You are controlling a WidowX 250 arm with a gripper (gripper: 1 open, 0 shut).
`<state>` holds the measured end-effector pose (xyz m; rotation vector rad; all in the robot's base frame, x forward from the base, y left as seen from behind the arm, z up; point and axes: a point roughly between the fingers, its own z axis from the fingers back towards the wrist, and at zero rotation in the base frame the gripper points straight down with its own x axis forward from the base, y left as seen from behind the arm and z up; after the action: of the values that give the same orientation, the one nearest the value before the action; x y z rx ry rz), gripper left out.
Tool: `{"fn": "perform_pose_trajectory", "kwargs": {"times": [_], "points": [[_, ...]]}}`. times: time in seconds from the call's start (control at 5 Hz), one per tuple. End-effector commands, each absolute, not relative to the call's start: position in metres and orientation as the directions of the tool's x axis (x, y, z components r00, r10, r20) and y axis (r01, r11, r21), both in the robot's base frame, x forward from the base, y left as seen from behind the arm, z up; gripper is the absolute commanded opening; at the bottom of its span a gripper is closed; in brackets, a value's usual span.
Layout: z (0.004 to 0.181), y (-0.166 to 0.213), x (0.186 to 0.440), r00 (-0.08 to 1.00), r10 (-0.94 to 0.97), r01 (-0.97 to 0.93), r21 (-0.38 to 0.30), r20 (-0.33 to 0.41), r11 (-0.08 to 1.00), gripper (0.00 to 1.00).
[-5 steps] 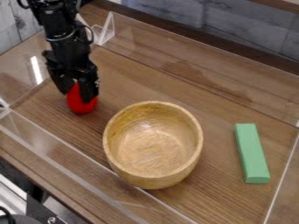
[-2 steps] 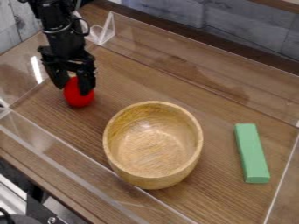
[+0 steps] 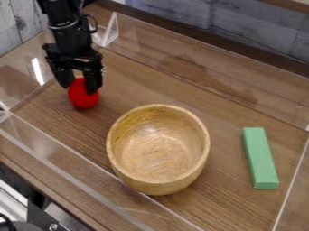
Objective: Move the red fruit to the right
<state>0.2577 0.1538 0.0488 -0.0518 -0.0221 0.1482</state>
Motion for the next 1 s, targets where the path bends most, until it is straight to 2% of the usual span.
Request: {"fn": "perform_pose_trajectory", "kwargs": {"times": [0.0,0.2,0.6,0.8], "points": [[0.058,0.158,0.269,0.990,0.125,-0.124,-0.026,0.069,0.992,0.00],[0.062,0.154,0.274,0.991,0.112,-0.110,-0.027,0.076,0.994,0.00],[0.106,0.106,0.301,0.986,0.113,-0.107,-0.054,0.123,0.993,0.00],[0.120,0.066,0.322,0.988,0.055,-0.046,-0.070,0.144,0.997,0.00]]}}
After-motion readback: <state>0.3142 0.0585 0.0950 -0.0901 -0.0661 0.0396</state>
